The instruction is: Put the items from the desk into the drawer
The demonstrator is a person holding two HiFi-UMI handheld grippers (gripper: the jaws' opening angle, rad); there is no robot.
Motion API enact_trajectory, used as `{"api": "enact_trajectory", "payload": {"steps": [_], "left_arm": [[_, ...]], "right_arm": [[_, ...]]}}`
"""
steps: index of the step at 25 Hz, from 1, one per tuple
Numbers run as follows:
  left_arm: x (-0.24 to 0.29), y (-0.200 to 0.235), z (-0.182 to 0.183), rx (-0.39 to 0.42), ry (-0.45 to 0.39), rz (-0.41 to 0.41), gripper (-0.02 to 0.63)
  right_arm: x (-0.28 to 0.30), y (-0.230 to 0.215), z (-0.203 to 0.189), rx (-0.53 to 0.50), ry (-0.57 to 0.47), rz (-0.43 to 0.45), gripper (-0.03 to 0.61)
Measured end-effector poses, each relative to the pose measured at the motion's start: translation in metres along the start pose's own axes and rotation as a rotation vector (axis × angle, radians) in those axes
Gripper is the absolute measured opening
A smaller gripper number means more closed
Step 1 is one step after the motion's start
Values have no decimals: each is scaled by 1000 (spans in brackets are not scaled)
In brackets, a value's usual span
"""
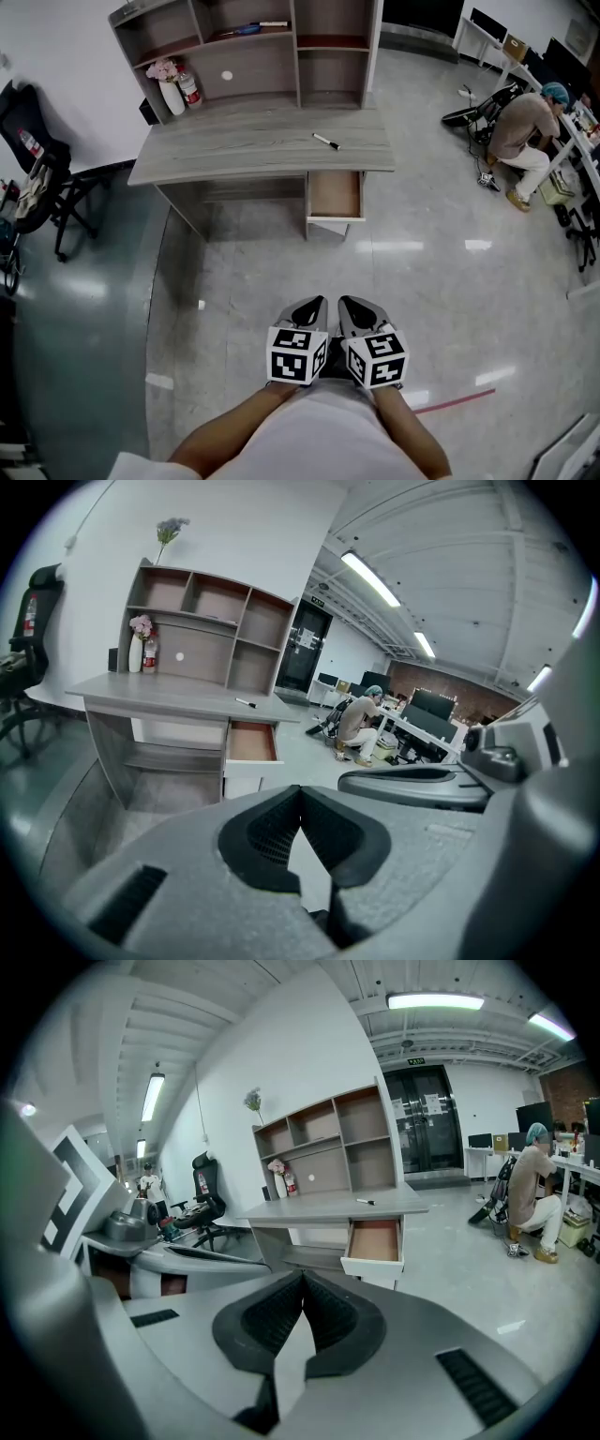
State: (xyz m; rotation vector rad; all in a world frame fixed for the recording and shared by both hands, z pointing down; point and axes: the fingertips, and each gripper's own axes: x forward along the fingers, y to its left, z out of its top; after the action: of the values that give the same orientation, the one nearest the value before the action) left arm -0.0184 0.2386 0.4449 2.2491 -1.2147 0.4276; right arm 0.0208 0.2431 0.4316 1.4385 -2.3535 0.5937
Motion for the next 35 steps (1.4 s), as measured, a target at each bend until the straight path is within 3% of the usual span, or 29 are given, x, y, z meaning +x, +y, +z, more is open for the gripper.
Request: {"api": "enact_trajectory", "payload": {"steps": [14,27,35], "left_arm": [[82,26,30,-42,66,76,2],[154,13,74,-21,85,133,3],[176,10,89,-11,81,163,2]], "right_arm": [[70,-68,25,41,55,75,2],[108,-142,55,77,78,152,2],[116,-154,64,51,81,203,2]]}}
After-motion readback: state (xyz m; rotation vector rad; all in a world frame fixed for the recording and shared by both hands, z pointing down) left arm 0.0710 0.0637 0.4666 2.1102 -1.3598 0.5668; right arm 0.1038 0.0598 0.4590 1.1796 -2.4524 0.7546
